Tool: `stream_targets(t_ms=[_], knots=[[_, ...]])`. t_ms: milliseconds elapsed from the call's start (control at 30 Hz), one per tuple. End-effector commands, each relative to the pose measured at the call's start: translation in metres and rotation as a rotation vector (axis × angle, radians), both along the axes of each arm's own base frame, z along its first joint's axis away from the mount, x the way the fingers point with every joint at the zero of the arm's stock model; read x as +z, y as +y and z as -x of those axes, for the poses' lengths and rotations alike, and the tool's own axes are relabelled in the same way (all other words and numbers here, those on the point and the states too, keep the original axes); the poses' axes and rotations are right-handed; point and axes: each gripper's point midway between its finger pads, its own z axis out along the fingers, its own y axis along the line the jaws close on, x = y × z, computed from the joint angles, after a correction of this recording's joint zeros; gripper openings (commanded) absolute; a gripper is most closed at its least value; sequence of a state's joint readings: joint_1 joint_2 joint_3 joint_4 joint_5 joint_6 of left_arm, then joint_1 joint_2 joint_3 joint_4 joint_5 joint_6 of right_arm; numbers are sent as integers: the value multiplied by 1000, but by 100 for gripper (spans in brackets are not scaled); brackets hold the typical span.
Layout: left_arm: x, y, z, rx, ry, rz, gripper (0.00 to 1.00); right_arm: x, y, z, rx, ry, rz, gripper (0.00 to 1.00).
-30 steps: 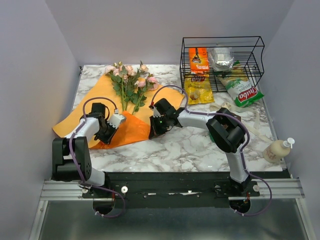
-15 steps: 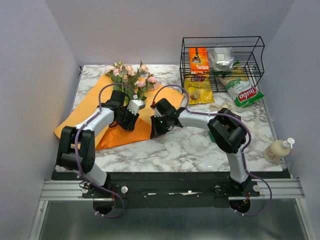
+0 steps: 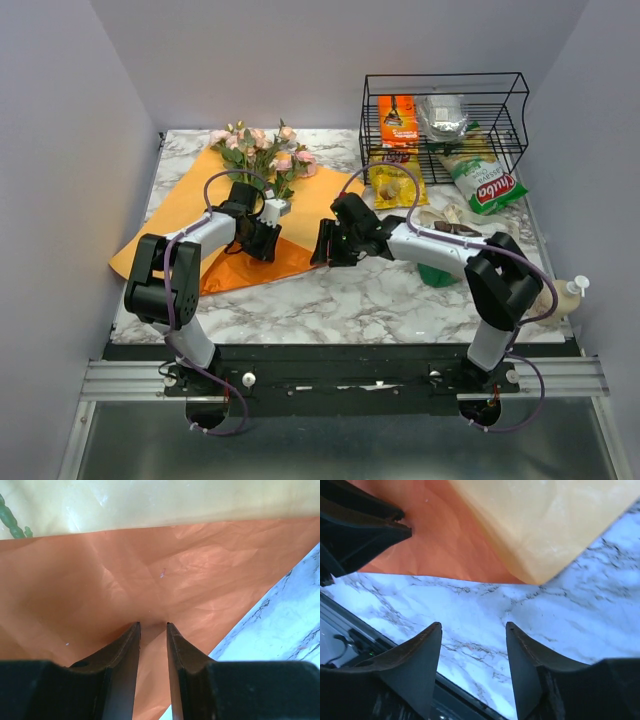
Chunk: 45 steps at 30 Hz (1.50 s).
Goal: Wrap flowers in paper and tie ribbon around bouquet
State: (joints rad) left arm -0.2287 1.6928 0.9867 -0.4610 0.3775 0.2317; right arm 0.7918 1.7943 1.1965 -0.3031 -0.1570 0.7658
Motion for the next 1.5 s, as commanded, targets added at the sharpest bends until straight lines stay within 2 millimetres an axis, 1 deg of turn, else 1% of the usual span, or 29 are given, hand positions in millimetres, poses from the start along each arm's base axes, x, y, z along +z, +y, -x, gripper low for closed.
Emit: stream_targets(t_ms=[0,33,100,133,200,267,300,333,367,400,600,667,700,733,767,800,833,900,933,1000,1100,1133,1200,1233,1300,1333,1400,1433,1467], knots=[[-12,-7,12,7,57,35,37,-22,-15,-1,-250,118,17,64],[-13,-7,13,6,60,38,37,-31,-13,0,-294,163,16,65],[-13,-8,14,-1,61,39,36,-40,-12,0,-333,199,22,65],[-14,-8,14,-1,62,38,36,-51,-13,0,-368,225,35,65],[-14,-8,14,-4,61,42,36,-53,-11,-4,-399,232,35,65],[-14,-10,13,-5,58,50,37,-62,-13,-9,-425,229,62,65],[-13,-11,13,-1,56,56,37,-59,-9,-15,-432,218,60,65],[-13,-11,13,1,58,56,37,-62,-12,-15,-444,227,78,64],[-13,-11,12,1,57,57,36,-61,-11,-15,-449,232,79,64],[-13,-11,12,2,57,55,37,-66,-11,-16,-456,243,89,63],[-9,-9,9,-7,33,44,36,-85,-20,-9,-540,316,124,55],[-8,-9,9,-12,26,43,36,-91,-23,-9,-576,340,126,50],[-8,-9,9,-16,27,45,37,-92,-23,-11,-588,345,123,49],[-9,-10,12,-25,32,51,37,-97,-28,-18,-611,324,143,48],[-8,-12,13,-35,28,62,37,-96,-26,-24,-617,315,137,47],[-9,-12,15,-39,28,67,37,-97,-27,-26,-624,313,139,45],[-10,-12,17,-43,27,65,37,-98,-27,-28,-626,312,141,40],[-11,-10,16,-49,21,57,37,-103,-30,-28,-637,322,149,36],[-10,-11,16,-55,18,60,37,-104,-31,-27,-640,333,148,32],[-9,-14,16,-66,19,73,37,-107,-34,-24,-649,348,154,28],[-8,-15,16,-68,21,81,37,-107,-34,-24,-647,343,146,19],[-7,-15,17,-69,22,80,37,-103,-33,-29,-640,324,142,11],[-4,-15,18,-71,28,82,38,-95,-32,-34,-592,281,147,2],[1,-17,15,-76,20,90,39,-88,-29,-39,-576,257,139,1],[15,-19,12,-81,4,105,41,-80,-29,-45,-518,201,160,1],[25,-20,3,-78,-21,114,42,-76,-29,-47,-499,184,170,1],[40,-20,-1,-72,-37,130,47,-70,-32,-47,-463,150,208,1],[49,-20,-7,-67,-52,136,48,-65,-32,-47,-454,138,204,1],[53,-14,-4,-50,-31,136,49,-64,-33,-44,-441,127,217,0]])
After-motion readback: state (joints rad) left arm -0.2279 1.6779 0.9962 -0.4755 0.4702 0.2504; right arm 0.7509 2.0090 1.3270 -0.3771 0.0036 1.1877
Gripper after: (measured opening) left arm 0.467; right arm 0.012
